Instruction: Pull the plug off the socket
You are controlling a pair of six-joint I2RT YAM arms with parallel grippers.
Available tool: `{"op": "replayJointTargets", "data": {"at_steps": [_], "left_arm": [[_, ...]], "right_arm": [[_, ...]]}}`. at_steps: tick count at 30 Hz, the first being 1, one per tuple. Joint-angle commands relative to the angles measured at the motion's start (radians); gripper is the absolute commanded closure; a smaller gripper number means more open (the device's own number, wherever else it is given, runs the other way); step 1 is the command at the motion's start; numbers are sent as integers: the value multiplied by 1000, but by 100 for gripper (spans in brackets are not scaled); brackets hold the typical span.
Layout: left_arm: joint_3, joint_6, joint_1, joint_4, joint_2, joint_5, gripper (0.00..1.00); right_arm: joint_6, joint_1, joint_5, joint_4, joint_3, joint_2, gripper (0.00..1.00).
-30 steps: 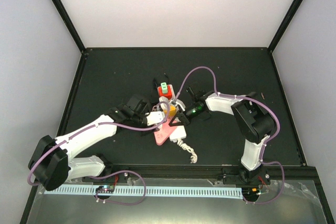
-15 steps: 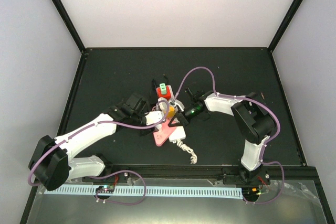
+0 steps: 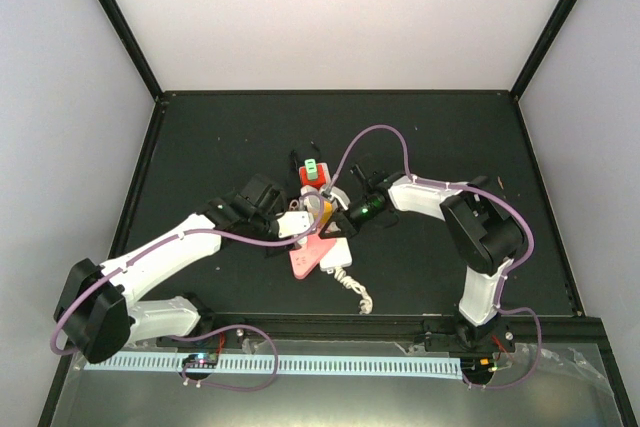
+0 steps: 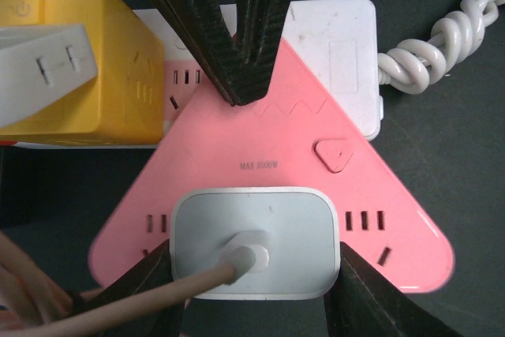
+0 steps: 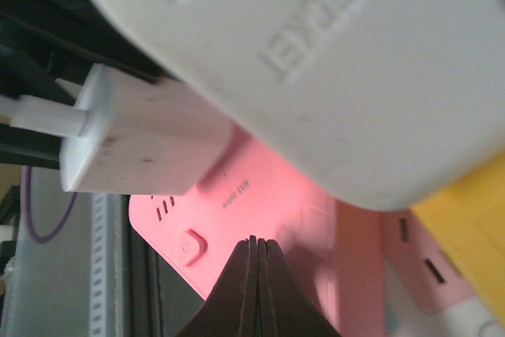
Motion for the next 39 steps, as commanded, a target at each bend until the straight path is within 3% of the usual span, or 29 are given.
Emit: {"op": "replayJointTargets", "data": {"at_steps": [1,8,20,29,35,39], "left_arm": [[81,-27,-12,-29,8,88,77],[55,-22,-12,26,6,46,78],[104,58,88,-178,-149,125,82],[227,200,385,-322,-145,84,81],[405,266,593,-336,15,63,81],[519,230,649,-315,154,-1,80]], "right_arm": [[3,4,185,-51,-20,56,99],[-22,3,169,-58,-18,28,99],[-82,4,80,-70,-4,-49,98],[-131,4,20,-128,47,-93,96],[-153,4,-7,-142,65,-141,96],[-166,3,-3,-160,76,-172,96]]}}
